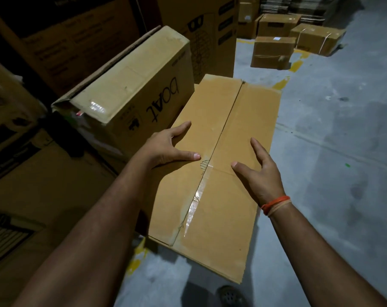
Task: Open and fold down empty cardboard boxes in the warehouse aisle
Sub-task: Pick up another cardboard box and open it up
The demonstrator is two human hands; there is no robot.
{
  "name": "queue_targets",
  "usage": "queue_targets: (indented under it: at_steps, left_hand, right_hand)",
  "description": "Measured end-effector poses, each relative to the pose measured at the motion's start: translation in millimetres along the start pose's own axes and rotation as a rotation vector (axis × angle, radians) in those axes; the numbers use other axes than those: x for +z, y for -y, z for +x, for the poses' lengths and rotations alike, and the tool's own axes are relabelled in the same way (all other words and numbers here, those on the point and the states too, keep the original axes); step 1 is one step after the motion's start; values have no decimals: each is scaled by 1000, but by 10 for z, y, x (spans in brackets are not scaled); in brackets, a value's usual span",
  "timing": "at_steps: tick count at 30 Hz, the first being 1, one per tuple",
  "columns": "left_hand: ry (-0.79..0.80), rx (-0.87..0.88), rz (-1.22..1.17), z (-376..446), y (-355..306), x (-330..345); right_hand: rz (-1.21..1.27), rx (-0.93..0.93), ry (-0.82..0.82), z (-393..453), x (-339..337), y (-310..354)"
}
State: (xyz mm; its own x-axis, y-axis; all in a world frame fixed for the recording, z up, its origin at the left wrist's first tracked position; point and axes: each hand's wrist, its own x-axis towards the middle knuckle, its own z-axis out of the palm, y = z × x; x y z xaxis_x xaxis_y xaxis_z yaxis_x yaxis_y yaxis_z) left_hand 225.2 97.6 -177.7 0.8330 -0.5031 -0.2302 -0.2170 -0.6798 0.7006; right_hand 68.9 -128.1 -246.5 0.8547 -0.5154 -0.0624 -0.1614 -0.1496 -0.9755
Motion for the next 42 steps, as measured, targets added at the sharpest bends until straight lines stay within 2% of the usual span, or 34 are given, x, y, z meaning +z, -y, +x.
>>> queue_targets:
  at_steps: [13,21,27,31,36,42]
  left_hand:
    - [-175,-42,-11,-3277,474,161]
    - [-374,-217,-34,-5003,1029,194]
    - [-498,-484,-90,-5730,1692,567]
    - [-629,-624,-195,-5888,2242,1235]
    - [-760,-745,-275,-5680,2969,2436]
    - [-825,-812,-322,-5248,3438,3687]
  right_hand:
    - [-36,-199,185,-2746,171,187]
    - [-73,-301,448,-3793,743,236]
    - [-162,-337,731,-4053,1309,31]
    - [-248,-369,921,-3952,1712,-502]
    - [-298,-394,1133,-3641,2080,-1784]
    - [-348,-443,1189,-3273,2073,-3075]
